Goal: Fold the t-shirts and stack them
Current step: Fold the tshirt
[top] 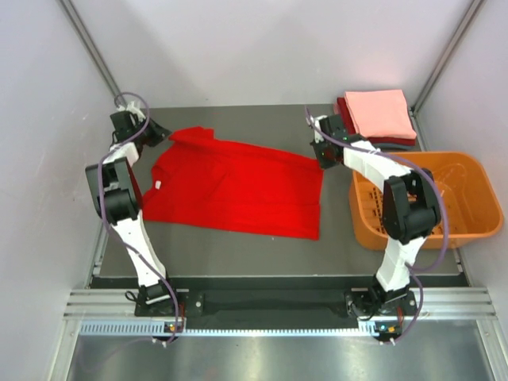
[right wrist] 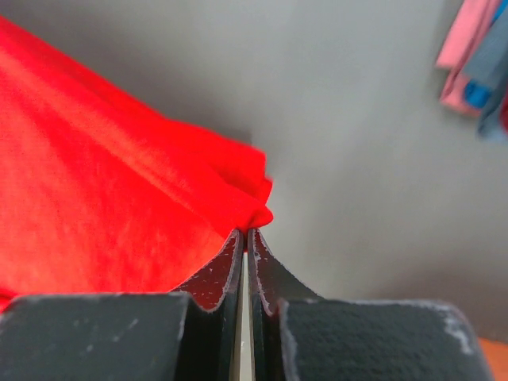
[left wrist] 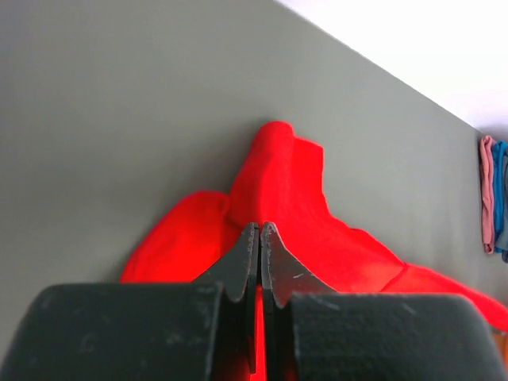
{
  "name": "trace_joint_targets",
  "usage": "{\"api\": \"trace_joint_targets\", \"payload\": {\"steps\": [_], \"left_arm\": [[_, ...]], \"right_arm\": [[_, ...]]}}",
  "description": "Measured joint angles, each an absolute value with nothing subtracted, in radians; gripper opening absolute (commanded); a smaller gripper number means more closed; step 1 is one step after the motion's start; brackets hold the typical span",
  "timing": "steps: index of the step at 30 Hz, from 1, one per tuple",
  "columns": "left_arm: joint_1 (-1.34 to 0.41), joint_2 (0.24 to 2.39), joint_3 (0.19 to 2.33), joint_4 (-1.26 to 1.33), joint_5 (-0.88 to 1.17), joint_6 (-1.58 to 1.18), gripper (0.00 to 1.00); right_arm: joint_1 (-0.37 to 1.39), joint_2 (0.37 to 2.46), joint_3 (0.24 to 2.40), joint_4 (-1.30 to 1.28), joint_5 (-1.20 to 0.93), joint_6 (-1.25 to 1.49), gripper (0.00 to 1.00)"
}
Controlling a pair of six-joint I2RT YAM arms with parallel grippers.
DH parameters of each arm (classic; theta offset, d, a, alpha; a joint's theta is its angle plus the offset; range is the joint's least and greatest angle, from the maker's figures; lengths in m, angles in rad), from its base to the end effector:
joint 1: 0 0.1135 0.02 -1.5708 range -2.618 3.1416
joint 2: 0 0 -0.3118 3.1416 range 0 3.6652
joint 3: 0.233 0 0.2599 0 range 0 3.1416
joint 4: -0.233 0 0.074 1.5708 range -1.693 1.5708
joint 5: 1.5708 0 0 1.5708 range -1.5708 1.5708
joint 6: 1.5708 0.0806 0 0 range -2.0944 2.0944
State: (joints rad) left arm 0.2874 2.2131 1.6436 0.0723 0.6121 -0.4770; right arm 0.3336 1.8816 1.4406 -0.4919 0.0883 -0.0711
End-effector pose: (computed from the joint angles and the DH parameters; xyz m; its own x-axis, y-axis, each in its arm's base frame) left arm 0.5647 0.1186 0.2106 -0.5222 -0.5462 -0.6550 0.0142 0.7624 -0.6470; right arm 0.4384 0.1444 0.2327 -0.7375 -0.3305 -0.5890 -0.3298 0.9373 -0.1130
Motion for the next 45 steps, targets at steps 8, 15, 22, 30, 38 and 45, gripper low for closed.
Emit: {"api": "trace_joint_targets", "payload": {"steps": [8,15,22,30,38,45], "left_arm": [[0.321,2.02,1.421,0.084,0.562,-0.477,0.0],[0.316,1.932,1.314,0.064,0.488,-0.469,0.0],[0.318,1.888,1.266,-0.025,0.416,-0.457,0.0],[0.321,1.874,1.238,-0.093,0.358,-0.435,0.0],[0.322,1.847,1.202,-0.167,0.262,-0.419,0.0],[0.322,1.803,1.177,-0.195,0.224,-0.422,0.0]], "right_arm": [[0.378,1.779,1.271,-0.451,0.142,-0.056,0.0],[0.393,1.715,1.17,-0.448,0.173,-0.014,0.0],[0.444,1.644,1.1,-0.438,0.184,0.028,0.0],[0.492,1.635,1.028,-0.429,0.21,0.073,0.0],[0.51,1.634,0.97,-0.41,0.22,0.102,0.0],[0.511,1.611,0.968,-0.406,0.225,0.11,0.02]]}}
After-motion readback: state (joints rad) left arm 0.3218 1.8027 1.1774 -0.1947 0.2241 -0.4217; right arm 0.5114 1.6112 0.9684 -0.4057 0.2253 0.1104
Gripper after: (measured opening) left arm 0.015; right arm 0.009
